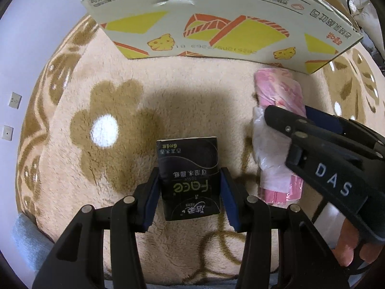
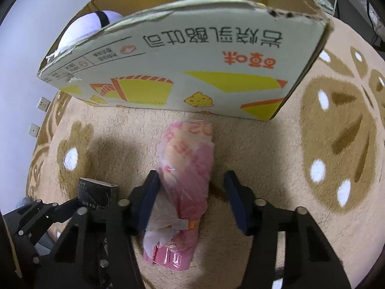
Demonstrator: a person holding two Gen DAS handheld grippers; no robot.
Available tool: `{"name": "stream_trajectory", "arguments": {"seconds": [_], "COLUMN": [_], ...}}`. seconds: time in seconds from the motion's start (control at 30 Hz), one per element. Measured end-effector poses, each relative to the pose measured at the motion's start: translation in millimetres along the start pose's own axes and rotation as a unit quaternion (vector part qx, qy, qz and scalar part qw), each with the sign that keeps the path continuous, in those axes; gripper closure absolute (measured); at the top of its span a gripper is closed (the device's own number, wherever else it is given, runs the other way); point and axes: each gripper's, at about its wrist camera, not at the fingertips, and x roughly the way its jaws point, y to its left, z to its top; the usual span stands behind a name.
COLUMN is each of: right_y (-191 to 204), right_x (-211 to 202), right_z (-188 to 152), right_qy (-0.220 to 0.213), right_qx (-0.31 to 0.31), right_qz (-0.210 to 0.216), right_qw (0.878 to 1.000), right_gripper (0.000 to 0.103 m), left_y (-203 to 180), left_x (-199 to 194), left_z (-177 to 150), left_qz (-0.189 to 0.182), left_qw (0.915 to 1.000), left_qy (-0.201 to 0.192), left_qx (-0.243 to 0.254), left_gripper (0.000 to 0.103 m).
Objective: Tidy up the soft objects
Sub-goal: 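Grasp the pink wrapped roll with the right tool while the left tool grasps the black Face tissue box, then lift the pink roll with the right tool while the left tool carries the black tissue box over the box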
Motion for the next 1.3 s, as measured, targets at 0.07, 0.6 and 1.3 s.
{"name": "stream_trajectory", "arguments": {"seconds": [0.07,0.6,1.3], "right_y": [-0.6,-13.7,-20.0], "right_x": [-2.3,-35.8,-115.4], "right_z": [-0.6,-0.1,-16.7], "right_qy": [-0.002,-0.07,-0.171], "right_qx": [0.004,0.008,0.01], "right_qz": [0.002,-0.01,-0.025], "right_qw": [1.0,0.997,0.985], "right_gripper": [0.054,0.086,0.088], "left_y": [2.4,16.2,25.1], "left_x": [-0.6,-36.2,-93.1], "left_z": [0.5,0.1,-2.1], "left_qz": [0.004,0.036,0.06], "left_qw": [1.0,0.9976,0.9847], "left_qy": [0.0,-0.052,-0.158], "left_qx": [-0.007,-0.027,-0.041], "left_gripper": [0.057,0.057,0.057]}}
